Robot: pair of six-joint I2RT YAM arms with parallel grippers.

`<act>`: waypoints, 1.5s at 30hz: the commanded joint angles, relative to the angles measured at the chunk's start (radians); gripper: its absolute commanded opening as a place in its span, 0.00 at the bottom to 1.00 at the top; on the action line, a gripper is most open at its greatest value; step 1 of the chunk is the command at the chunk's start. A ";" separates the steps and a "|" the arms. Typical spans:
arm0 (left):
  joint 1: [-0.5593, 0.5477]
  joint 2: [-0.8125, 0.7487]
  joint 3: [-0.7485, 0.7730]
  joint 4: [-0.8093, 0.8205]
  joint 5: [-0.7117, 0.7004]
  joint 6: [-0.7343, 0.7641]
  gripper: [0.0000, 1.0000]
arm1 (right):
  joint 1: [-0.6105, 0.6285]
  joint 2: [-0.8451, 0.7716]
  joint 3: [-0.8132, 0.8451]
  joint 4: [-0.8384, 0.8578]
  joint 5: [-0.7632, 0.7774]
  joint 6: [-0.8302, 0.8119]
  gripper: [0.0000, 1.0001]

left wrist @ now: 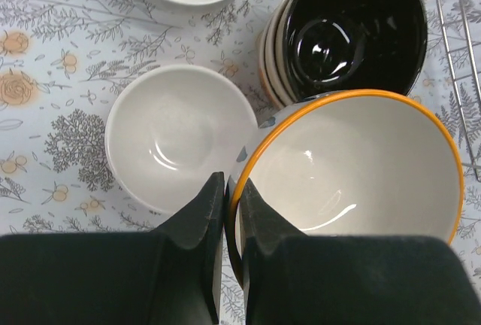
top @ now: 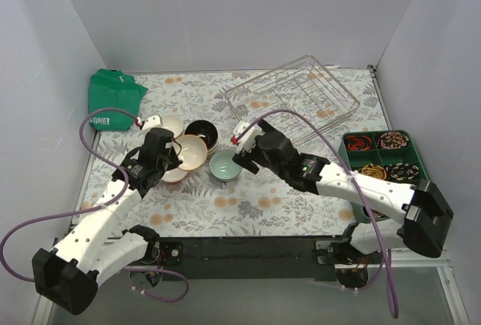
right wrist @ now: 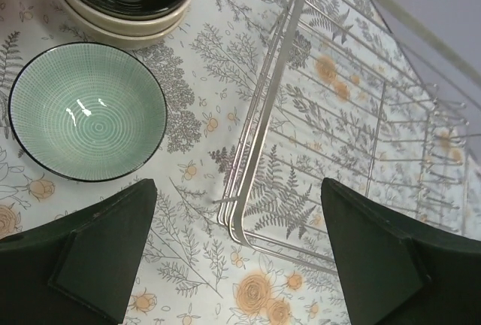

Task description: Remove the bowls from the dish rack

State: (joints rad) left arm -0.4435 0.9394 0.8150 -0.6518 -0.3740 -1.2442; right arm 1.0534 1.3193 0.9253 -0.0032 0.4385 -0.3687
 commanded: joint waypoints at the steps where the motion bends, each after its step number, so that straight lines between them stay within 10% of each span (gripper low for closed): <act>1: 0.006 -0.097 -0.057 0.061 0.039 -0.038 0.00 | -0.113 -0.074 0.029 -0.063 -0.193 0.214 0.98; 23: -0.076 -0.021 -0.332 0.100 0.193 -0.325 0.01 | -0.366 -0.246 -0.102 0.025 -0.247 0.300 0.98; 33: -0.127 -0.085 -0.407 0.121 0.069 -0.400 0.28 | -0.388 -0.305 -0.157 0.094 -0.215 0.324 0.98; 45: -0.129 -0.244 -0.206 0.017 0.014 -0.347 0.91 | -0.412 -0.313 -0.141 0.092 -0.166 0.353 0.98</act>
State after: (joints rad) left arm -0.5671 0.7403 0.4675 -0.6052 -0.2836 -1.6325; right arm 0.6594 1.0294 0.7708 0.0330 0.2298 -0.0456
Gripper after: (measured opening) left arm 0.816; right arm 0.979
